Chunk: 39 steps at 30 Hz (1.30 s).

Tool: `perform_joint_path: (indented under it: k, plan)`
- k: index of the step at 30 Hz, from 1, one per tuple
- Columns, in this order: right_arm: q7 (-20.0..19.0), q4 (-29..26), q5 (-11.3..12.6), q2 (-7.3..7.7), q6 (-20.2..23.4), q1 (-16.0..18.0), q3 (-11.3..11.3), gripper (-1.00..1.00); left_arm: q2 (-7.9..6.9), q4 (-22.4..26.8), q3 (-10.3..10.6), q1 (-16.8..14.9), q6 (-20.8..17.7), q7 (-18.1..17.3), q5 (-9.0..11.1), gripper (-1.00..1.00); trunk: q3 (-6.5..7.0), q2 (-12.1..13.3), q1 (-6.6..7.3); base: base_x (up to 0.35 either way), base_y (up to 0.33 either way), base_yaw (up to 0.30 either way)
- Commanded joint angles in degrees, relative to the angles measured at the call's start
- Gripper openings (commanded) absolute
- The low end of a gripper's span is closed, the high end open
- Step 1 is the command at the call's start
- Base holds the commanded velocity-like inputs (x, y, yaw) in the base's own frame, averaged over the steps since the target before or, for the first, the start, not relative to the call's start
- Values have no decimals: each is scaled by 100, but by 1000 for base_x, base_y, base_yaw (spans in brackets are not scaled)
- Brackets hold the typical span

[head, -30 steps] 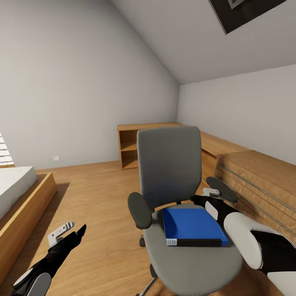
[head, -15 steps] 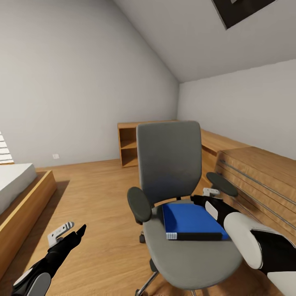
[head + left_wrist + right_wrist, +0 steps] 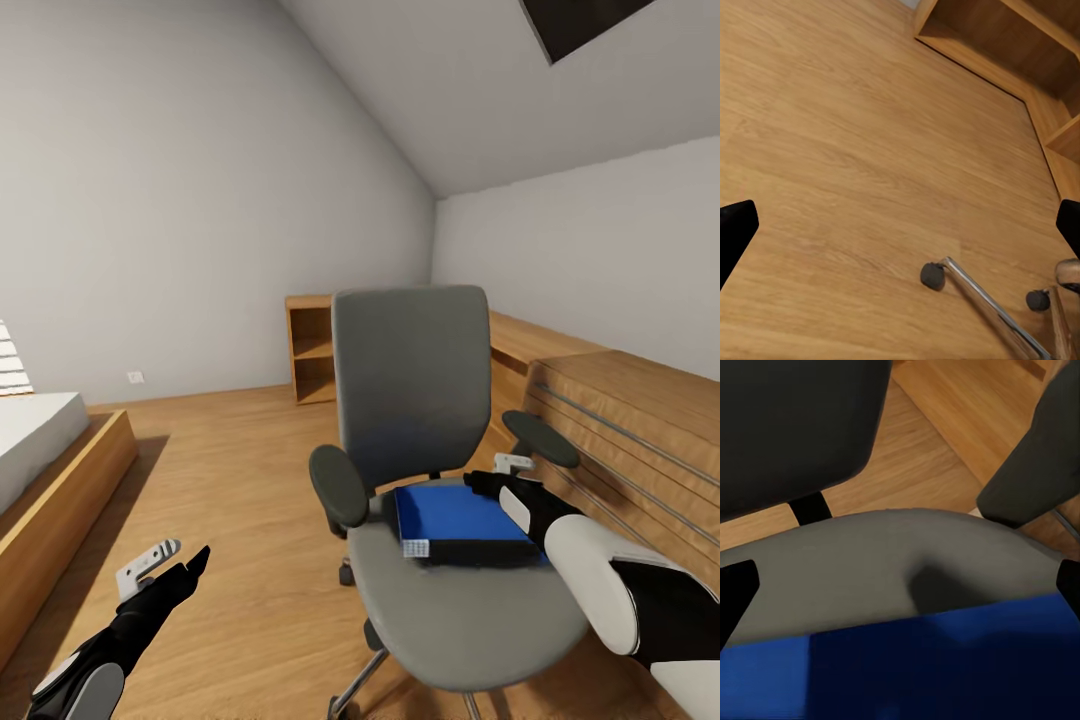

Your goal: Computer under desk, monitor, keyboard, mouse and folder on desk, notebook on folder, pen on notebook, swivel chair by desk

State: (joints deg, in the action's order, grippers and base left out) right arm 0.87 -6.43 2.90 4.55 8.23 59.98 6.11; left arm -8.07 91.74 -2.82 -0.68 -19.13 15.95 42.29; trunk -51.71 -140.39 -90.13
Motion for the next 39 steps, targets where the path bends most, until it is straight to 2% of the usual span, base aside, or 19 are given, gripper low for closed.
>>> perform_joint_path:
  k: [1, 4, 21, 39]
  plan:
    - [19, 91, 18, 1, 30, -3, 65, 100, -2, 10, 0, -4, -20, 40, 60, 100, -26, -43, -22, 0, 0, 0]
    - [19, 91, 18, 2, 30, -3, 65, 100, 0, 10, 0, -3, -20, 40, 60, 100, -79, -164, -88, 0, 0, 0]
    - [19, 91, 18, 2, 30, -4, 65, 100, -2, -4, 0, -2, -23, 40, 60, 100, -79, -164, -88, -5, 0, 0]
    - [19, 98, 17, -6, 21, -3, 65, 100, -2, -15, 0, -2, -27, 38, 58, 100, -79, -164, -88, -122, 0, 0]
